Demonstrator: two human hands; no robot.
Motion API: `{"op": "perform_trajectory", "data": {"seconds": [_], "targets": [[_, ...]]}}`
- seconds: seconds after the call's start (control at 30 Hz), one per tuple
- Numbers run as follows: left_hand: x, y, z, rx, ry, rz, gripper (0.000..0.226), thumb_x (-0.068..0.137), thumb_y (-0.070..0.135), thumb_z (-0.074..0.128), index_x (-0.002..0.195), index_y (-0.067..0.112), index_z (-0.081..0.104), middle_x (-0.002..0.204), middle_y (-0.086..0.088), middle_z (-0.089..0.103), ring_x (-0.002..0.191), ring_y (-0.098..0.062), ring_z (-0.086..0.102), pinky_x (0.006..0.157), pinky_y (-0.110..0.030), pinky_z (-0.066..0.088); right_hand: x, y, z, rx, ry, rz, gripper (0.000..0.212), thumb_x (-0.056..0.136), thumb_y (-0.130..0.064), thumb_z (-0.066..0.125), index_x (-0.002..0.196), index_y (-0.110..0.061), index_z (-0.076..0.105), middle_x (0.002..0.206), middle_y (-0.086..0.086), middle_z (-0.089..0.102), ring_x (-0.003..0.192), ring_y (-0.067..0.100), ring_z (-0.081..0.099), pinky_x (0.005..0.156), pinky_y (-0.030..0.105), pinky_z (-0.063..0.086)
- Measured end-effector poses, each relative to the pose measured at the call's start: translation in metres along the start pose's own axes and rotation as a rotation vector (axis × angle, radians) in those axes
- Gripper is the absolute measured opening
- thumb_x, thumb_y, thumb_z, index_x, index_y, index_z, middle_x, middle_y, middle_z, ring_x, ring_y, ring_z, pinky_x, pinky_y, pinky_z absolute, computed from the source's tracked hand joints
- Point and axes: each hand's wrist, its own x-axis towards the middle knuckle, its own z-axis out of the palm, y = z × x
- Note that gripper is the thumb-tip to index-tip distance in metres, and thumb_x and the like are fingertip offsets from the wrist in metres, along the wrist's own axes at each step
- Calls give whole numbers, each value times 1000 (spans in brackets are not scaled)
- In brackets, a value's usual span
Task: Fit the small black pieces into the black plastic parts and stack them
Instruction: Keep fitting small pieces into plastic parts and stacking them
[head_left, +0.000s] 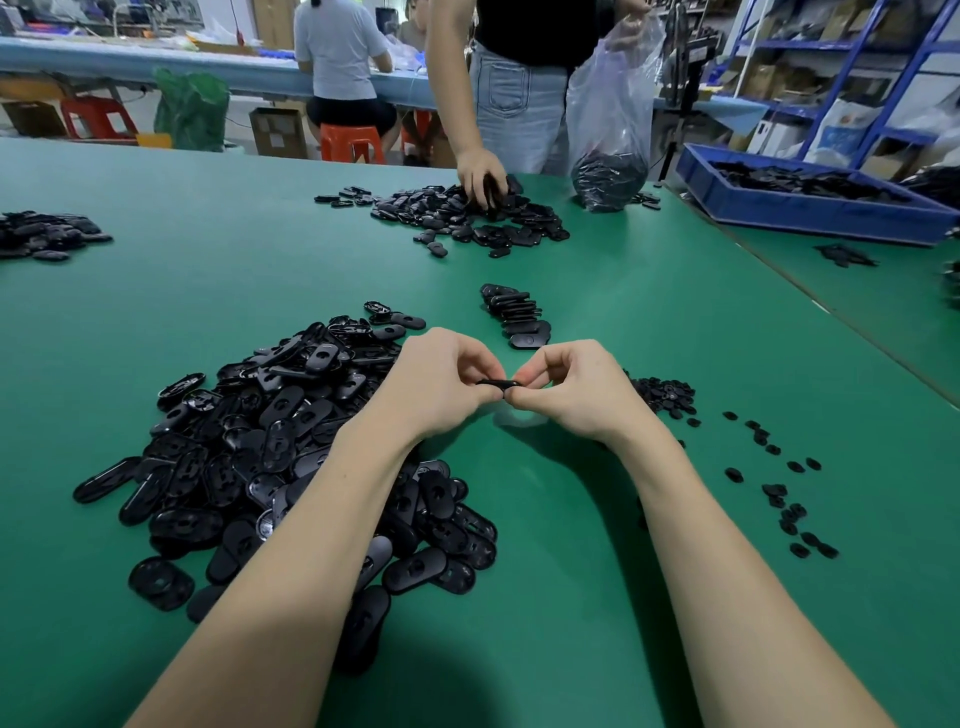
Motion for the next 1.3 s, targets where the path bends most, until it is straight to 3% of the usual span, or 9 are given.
{"op": "perform_trajectory", "data": {"seconds": [0.23, 0.37, 0.5, 0.63, 0.73, 0.83, 1.0, 1.17, 1.3], "targets": [[1, -1, -2, 8, -14, -3, 16, 79, 19, 82, 80, 32, 74, 79, 8, 76, 74, -5, 69, 62, -4, 45, 1, 1, -1, 25, -17, 3, 14, 79, -14, 83, 74, -18, 71, 61, -11, 68, 47, -2, 53, 48, 11, 38], [2, -1, 0, -29, 20, -15, 17, 80, 16, 81, 76, 31, 72, 73, 11, 73, 57, 10, 58, 56, -1, 39, 1, 1, 0, 41, 7, -7, 14, 77, -13, 82, 72, -18, 70, 60, -11, 68, 50, 1, 55, 49, 12, 41], [2, -1, 7, -29, 53, -28, 18, 81, 15, 78, 75, 30, 70, 70, 10, 70, 51, 8, 54, 55, 0, 38, 4, 2, 4, -26, 51, -69, 17, 74, -15, 82, 70, -23, 67, 64, -11, 68, 48, 0, 51, 48, 12, 38], [2, -2, 11, -138, 108, -86, 11, 81, 22, 80, 83, 26, 70, 68, 12, 71, 62, 0, 61, 58, -6, 41, 7, 6, -2, -200, 19, -203, 25, 76, -26, 80, 90, -38, 63, 79, -20, 70, 45, 6, 50, 53, 24, 46], [4, -3, 10, -167, 169, -98, 15, 82, 19, 79, 92, 24, 69, 75, 14, 72, 71, -3, 66, 64, -5, 45, 8, 10, 1, -288, 84, -252, 25, 76, -31, 77, 93, -42, 61, 82, -23, 69, 49, 8, 48, 59, 29, 47], [4, -4, 11, -62, 163, -74, 24, 84, 22, 77, 104, 22, 64, 95, 9, 67, 78, -10, 65, 79, -17, 46, 10, 13, 0, -349, 166, -194, 21, 76, -38, 75, 93, -42, 63, 83, -29, 68, 61, 4, 54, 60, 25, 43], [4, -12, 10, 128, 71, -42, 16, 86, 34, 72, 97, 28, 63, 101, 10, 68, 86, -12, 59, 92, -30, 51, 37, 17, -9, -363, 304, 6, 15, 80, -37, 74, 92, -40, 67, 96, -22, 70, 82, 10, 62, 68, 27, 42], [4, -13, 10, 228, 9, -20, 10, 87, 39, 69, 93, 32, 63, 100, 13, 68, 95, -12, 58, 92, -34, 51, 84, 5, -12, -365, 288, 116, 19, 83, -30, 73, 101, -34, 70, 105, -12, 71, 95, 16, 61, 76, 25, 38], [4, -16, 8, 237, -11, -16, 10, 88, 40, 67, 93, 32, 63, 99, 15, 67, 95, -12, 55, 89, -31, 50, 100, 4, -12, -407, 258, 175, 25, 81, -27, 71, 106, -33, 70, 107, -5, 73, 105, 20, 64, 80, 27, 46]]}}
